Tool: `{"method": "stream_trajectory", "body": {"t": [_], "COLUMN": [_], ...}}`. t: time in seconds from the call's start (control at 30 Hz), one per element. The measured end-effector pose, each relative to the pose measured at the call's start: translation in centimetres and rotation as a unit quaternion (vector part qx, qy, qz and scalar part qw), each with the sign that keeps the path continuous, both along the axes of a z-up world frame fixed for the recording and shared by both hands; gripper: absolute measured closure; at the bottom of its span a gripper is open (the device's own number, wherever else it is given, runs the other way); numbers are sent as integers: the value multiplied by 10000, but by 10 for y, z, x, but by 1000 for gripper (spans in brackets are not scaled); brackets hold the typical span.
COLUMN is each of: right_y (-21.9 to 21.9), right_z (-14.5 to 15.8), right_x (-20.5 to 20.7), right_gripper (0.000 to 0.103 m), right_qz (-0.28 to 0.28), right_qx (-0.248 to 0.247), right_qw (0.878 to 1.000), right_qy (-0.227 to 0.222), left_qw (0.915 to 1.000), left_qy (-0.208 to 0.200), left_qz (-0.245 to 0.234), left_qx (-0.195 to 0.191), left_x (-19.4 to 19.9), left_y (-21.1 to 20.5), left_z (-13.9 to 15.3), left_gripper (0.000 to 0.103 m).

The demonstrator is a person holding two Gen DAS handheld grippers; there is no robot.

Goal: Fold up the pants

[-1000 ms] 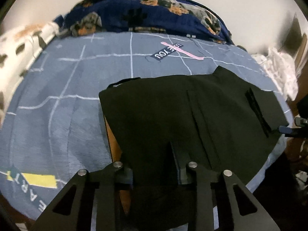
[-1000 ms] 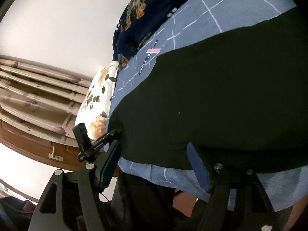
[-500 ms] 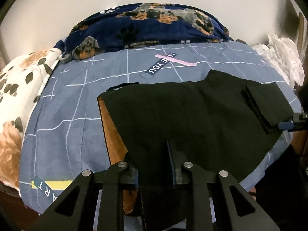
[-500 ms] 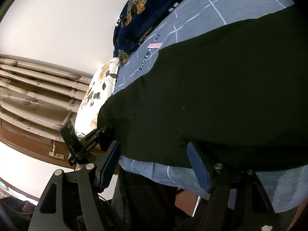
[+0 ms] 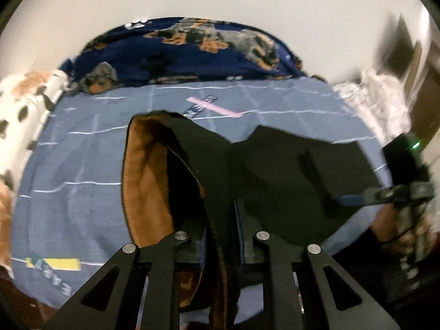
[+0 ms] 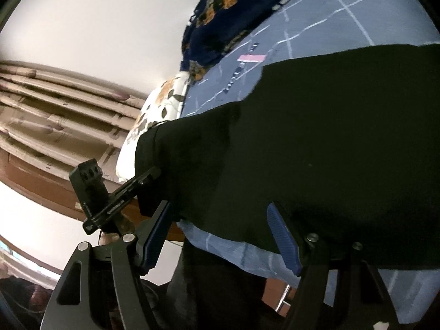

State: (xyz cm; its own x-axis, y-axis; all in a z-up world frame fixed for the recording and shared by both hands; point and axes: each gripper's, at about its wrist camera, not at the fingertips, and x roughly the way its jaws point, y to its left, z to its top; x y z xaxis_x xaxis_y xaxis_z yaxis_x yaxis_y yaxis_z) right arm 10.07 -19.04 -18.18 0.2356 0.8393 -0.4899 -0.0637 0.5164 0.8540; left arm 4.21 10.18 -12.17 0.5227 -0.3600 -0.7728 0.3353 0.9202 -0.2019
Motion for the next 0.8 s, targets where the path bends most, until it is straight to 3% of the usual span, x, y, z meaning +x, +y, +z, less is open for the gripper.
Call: {"method": "stream_trajectory", "body": {"t": [0.1, 0.3, 0.63, 0.8], "right_y": [10, 24, 13, -3], "right_z": [1, 3, 11, 22], "right_x": [5, 7, 3, -2], "right_gripper": [34, 34, 30, 27], "right_qz": [93, 253, 249, 307], "right_qx": [165, 454, 926, 742], "right_qw": [9998, 9986, 9951, 9958], "right_qy": [-4, -72, -223, -447], "left_qw": [9990, 9960, 9938, 9928], "left_qy": [146, 193, 242, 336], "left_qz": [-56, -256, -719, -907], "left_qx": [-426, -837, -807, -702], "left_x": [6, 16, 32, 40], "left_y": [-7, -33, -101, -134], "left_z": [6, 17, 17, 11], "left_gripper": [89, 89, 89, 89]}}
